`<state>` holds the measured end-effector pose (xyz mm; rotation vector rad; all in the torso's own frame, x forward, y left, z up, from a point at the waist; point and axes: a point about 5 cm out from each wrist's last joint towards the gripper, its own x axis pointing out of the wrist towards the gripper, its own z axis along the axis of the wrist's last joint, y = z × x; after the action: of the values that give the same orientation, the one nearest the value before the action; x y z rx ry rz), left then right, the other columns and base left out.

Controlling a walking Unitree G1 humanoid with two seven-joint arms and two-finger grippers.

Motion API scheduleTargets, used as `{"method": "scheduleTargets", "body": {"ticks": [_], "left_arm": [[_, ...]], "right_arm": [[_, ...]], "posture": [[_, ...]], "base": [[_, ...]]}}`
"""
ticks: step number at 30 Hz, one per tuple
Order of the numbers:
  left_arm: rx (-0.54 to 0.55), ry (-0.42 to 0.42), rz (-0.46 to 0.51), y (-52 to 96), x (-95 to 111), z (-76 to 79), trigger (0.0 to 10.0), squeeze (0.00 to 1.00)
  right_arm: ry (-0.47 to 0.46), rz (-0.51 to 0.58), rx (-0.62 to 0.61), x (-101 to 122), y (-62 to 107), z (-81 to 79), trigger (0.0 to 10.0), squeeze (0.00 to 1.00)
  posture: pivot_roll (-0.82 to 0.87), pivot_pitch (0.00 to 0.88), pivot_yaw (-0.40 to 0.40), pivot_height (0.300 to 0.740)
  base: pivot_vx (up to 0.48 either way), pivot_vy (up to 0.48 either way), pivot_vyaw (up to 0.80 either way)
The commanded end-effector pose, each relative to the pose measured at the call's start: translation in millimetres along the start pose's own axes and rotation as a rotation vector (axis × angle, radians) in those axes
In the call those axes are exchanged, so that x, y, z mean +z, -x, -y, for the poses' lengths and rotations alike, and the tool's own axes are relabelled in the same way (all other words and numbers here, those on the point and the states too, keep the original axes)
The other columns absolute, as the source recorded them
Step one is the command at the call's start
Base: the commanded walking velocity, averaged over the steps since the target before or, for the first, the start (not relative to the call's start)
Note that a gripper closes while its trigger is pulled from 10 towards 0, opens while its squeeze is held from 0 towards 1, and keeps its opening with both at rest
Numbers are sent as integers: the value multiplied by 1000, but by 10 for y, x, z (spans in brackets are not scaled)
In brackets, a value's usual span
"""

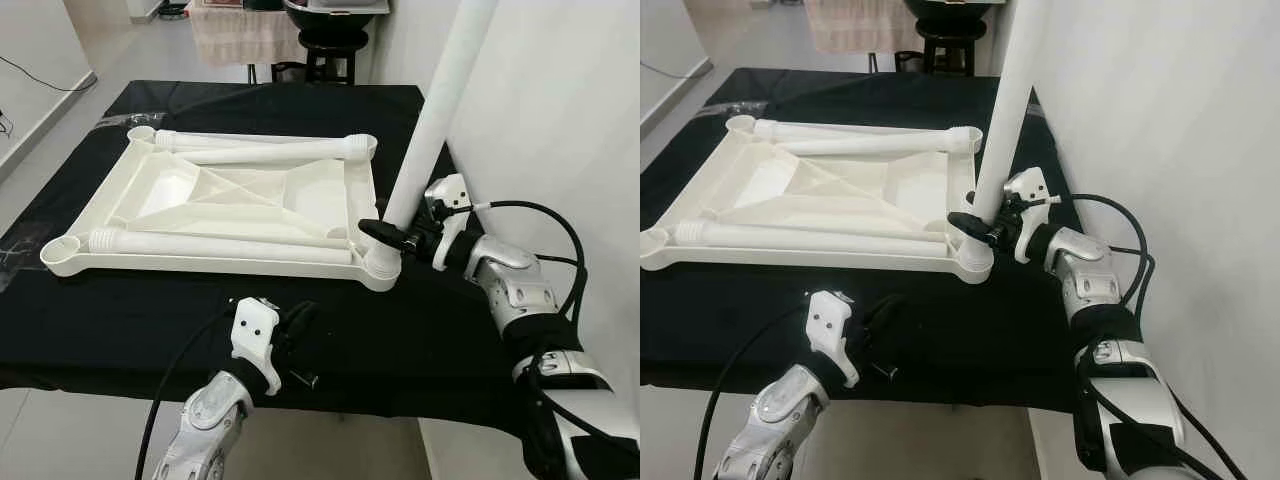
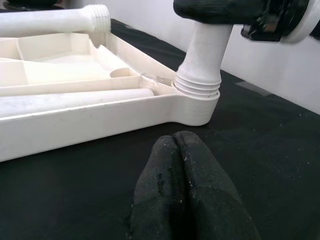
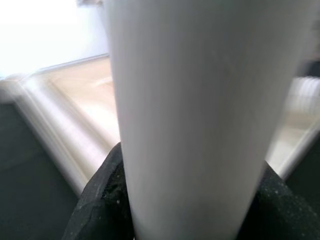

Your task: Building children table

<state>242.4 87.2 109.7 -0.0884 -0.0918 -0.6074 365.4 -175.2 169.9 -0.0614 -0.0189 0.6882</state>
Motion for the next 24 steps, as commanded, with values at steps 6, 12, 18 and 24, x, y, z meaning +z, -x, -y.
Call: {"method": "scheduleTargets", "body": {"ticks": [6, 12, 18, 24], "left_arm": [[3, 11, -3, 30, -7, -2, 10000, 0], [2, 12, -5, 6, -14, -3, 10000, 0], [14, 8, 0, -4, -11, 1, 10000, 0], [5, 18, -2, -24, -22, 17, 10000, 0]], "right_arm": [[-84, -211, -578, -586, 142, -359, 0, 0], [-45, -195, -310, -574, -129, -752, 0, 0], [-64, -190, -324, -490, -160, -734, 10000, 714], [-72, -33, -81, -135, -243, -686, 10000, 408]], "posture": [[55, 104, -42, 740], [58, 92, -52, 740], [57, 88, -51, 740], [55, 75, -49, 740]], "base": [[0, 0, 0], [0, 0, 0], [0, 0, 0], [0, 0, 0]]}}
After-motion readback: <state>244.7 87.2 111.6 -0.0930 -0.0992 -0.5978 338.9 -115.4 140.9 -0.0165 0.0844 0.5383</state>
